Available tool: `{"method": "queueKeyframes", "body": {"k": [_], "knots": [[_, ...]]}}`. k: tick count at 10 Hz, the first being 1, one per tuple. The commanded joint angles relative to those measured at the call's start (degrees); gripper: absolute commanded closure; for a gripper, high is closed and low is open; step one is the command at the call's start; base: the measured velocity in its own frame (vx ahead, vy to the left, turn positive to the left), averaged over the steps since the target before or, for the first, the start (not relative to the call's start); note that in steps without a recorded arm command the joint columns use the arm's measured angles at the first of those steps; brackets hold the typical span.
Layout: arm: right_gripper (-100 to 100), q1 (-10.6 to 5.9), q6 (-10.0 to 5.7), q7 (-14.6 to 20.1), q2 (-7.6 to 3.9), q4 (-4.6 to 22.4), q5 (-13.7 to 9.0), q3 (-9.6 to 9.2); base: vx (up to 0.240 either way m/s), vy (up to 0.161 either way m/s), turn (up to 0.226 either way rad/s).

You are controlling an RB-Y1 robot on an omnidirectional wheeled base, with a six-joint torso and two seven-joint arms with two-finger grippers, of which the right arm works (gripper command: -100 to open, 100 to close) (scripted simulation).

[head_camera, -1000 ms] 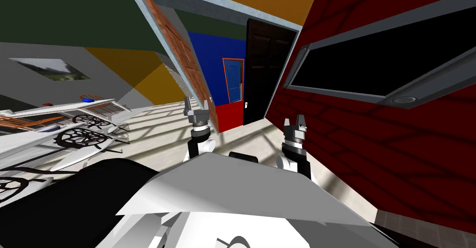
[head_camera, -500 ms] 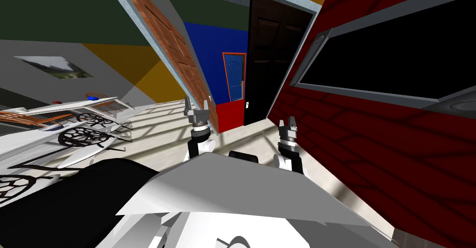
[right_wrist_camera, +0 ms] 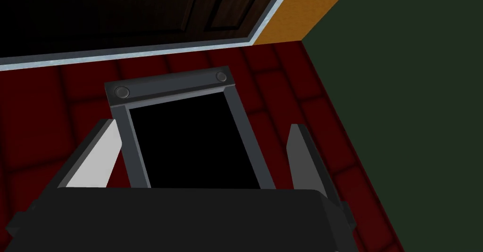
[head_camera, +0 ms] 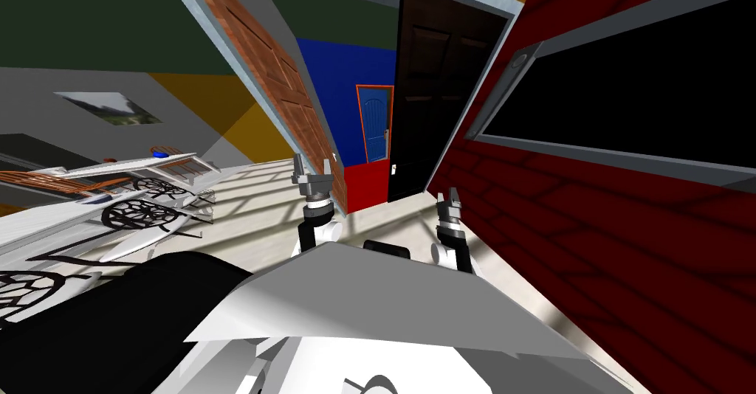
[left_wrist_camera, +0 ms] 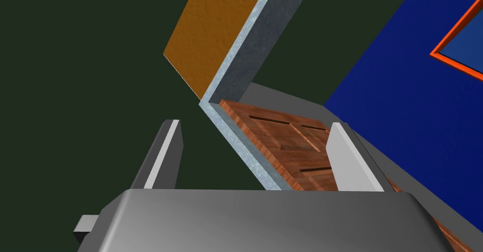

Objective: Push the door open

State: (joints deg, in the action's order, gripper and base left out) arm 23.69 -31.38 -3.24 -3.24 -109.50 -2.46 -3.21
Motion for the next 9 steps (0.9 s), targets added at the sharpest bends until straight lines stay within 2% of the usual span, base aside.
{"method": "queueKeyframes", "body": {"k": [1,9], "knots": [[-100,-0.84,-0.22,0.11,-0.22,1.89,0.19,-0.19,0.089,-0.029,0.058],[-100,-5.62,-2.33,0.79,-1.0,13.53,1.14,-1.16,0.097,-0.028,0.059]]}}
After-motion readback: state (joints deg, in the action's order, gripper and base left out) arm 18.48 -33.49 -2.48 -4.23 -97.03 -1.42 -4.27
